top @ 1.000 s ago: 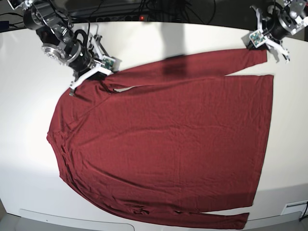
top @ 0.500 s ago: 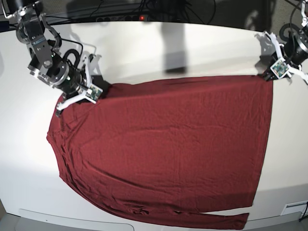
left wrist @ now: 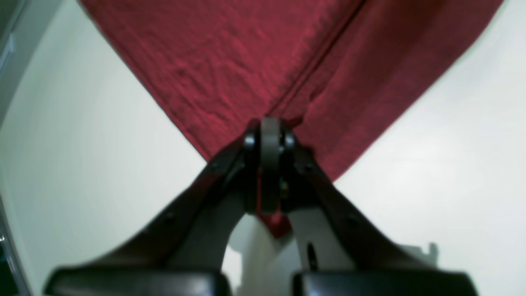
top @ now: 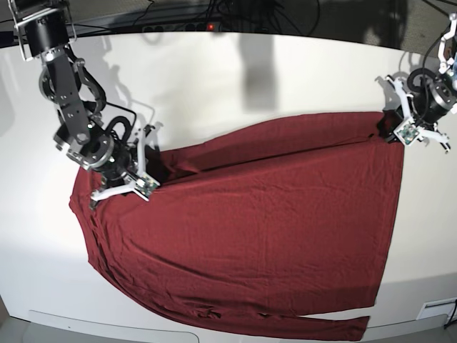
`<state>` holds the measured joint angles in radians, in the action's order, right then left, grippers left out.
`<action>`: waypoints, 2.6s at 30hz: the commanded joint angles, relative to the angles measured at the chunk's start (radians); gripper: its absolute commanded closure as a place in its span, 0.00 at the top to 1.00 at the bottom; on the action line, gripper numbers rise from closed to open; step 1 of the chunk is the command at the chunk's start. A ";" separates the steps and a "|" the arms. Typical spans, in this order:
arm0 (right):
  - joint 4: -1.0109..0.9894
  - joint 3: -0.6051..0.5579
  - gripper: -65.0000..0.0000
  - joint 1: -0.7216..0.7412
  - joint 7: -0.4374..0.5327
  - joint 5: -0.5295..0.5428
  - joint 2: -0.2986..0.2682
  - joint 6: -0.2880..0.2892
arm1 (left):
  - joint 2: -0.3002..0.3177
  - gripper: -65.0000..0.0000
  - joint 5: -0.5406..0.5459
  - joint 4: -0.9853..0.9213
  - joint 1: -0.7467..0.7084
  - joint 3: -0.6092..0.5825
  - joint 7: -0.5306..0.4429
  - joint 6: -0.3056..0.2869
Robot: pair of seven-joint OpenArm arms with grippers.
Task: Fold the T-shirt properly
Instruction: 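Adjust both grippers' hold on the shirt's shoulder edges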
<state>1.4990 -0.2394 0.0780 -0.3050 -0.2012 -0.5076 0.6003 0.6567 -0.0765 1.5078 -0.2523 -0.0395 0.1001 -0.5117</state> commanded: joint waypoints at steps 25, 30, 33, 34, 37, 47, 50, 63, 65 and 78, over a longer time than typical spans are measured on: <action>-0.054 -0.024 0.48 0.090 -0.128 0.067 -0.012 0.074 | 0.049 0.42 0.080 -0.110 0.149 -0.032 0.106 0.010; 0.025 -0.024 0.48 0.085 -0.198 0.139 -0.060 0.074 | 0.093 0.42 0.108 -0.001 0.080 -0.033 0.178 -0.025; 0.046 -0.024 0.48 0.069 -0.223 0.156 -0.076 0.074 | 0.082 0.41 -0.011 0.033 0.018 -0.035 0.174 -0.039; 0.048 -0.024 0.48 0.062 -0.226 0.157 -0.078 0.074 | 0.072 0.41 -0.062 0.033 0.002 -0.035 0.166 -0.038; 0.048 -0.024 0.48 0.051 -0.229 0.157 -0.077 0.074 | 0.042 0.41 -0.227 0.033 -0.048 -0.035 0.117 -0.038; 0.051 -0.024 0.48 0.048 -0.277 0.158 -0.077 0.074 | -0.027 0.40 -0.443 -0.024 -0.074 -0.036 0.022 -0.038; 0.051 -0.024 0.48 0.049 -0.286 0.158 -0.077 0.074 | -0.027 0.29 -0.451 -0.064 -0.071 -0.036 0.000 -0.040; 0.051 -0.024 0.48 0.046 -0.355 0.232 -0.077 0.074 | -0.026 0.00 -0.480 -0.120 -0.047 -0.036 -0.019 -0.174; 0.051 -0.024 0.48 0.046 -0.355 0.232 -0.077 0.074 | -0.026 0.00 -0.445 -0.114 -0.047 -0.036 0.031 -0.174; 0.051 -0.024 0.48 0.047 -0.348 0.232 -0.077 0.074 | -0.021 0.58 -0.394 0.080 -0.077 -0.036 0.218 -0.174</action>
<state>1.5322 -0.2703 0.1051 -0.6632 0.0296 -0.5690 0.6807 0.6285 -0.4740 1.5852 -0.3180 -0.0723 0.3077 -0.6479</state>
